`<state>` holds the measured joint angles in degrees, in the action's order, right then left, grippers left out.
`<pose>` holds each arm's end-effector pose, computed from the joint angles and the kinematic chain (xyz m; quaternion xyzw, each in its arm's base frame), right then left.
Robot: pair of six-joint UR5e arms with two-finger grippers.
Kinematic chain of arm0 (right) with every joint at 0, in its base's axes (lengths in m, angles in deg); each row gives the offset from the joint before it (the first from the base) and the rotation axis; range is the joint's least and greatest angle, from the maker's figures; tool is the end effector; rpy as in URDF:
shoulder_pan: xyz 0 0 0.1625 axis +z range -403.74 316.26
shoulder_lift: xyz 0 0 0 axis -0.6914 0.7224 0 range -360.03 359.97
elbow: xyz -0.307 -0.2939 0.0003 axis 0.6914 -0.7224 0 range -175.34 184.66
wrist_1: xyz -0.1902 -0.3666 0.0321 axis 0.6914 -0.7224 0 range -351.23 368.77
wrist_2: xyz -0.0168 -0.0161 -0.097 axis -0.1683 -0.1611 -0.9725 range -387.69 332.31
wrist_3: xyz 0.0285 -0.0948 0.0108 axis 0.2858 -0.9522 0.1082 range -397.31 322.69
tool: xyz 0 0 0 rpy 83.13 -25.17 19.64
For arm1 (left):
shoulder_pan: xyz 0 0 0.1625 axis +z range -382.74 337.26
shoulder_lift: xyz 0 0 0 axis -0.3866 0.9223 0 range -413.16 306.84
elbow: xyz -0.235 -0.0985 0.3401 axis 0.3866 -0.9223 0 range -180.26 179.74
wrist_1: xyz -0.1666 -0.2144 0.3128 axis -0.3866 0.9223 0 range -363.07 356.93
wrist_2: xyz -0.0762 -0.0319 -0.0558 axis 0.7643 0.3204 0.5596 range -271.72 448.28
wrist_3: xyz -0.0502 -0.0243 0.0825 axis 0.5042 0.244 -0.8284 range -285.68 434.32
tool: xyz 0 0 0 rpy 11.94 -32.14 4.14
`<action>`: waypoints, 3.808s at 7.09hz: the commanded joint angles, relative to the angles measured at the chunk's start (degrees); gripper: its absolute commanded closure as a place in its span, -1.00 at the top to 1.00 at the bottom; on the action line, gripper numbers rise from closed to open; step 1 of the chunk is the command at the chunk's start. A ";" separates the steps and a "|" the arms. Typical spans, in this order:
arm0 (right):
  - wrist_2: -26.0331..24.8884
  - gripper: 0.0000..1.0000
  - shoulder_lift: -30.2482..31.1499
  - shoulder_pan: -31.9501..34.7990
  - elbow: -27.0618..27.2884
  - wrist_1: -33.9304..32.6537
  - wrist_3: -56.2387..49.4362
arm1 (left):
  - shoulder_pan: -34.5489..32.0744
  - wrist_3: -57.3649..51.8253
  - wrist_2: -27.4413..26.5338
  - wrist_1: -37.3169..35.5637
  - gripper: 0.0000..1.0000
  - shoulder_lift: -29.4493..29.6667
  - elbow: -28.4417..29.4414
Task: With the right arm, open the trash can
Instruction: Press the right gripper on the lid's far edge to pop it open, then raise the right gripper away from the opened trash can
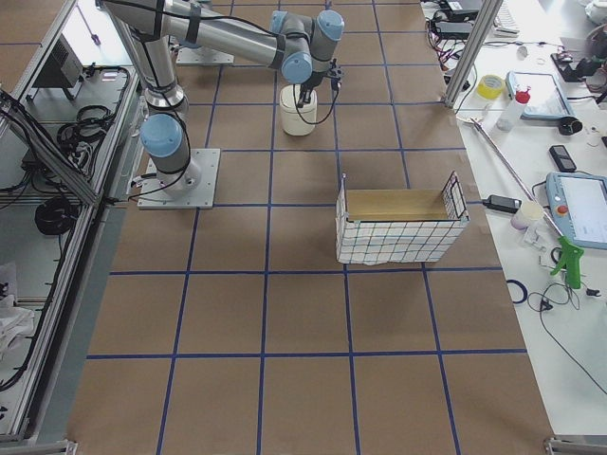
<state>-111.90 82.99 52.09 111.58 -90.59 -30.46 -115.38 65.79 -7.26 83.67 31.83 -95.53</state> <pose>0.1916 -0.4648 0.3046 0.0151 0.9906 0.1310 0.0358 -0.1447 -0.4536 0.4903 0.0959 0.9939 -0.0236 0.0495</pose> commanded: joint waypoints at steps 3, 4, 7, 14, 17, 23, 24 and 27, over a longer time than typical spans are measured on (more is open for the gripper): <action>-0.25 -0.97 3.02 -0.04 -3.64 0.92 0.89 | 0.00 0.00 0.00 0.00 1.00 0.00 0.00; -0.77 -0.23 3.63 -0.04 -5.04 0.83 0.98 | 0.00 0.00 0.00 0.00 1.00 0.00 0.00; -7.07 1.00 3.91 -0.82 -13.21 0.92 1.07 | 0.00 0.00 0.00 0.00 1.00 0.00 0.00; -9.83 1.00 8.21 -4.78 -13.84 4.43 -1.92 | 0.00 0.00 0.00 0.00 1.00 0.00 0.00; -7.72 1.00 9.35 -4.69 -13.76 6.02 -1.83 | 0.00 0.00 0.00 0.00 1.00 0.00 0.00; -7.72 1.00 9.35 -4.61 -13.58 6.55 -1.83 | 0.00 0.00 0.00 0.00 1.00 0.00 0.00; -7.72 1.00 9.35 -4.61 -13.58 6.55 -1.83 | 0.00 0.00 0.00 0.00 1.00 0.00 0.00; -7.63 1.00 9.35 -4.61 -13.58 6.46 -1.83 | 0.00 0.00 0.00 0.00 1.00 0.00 0.00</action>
<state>-119.57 92.34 47.49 98.00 -84.10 -32.30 -115.38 65.79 -7.26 83.68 31.83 -95.53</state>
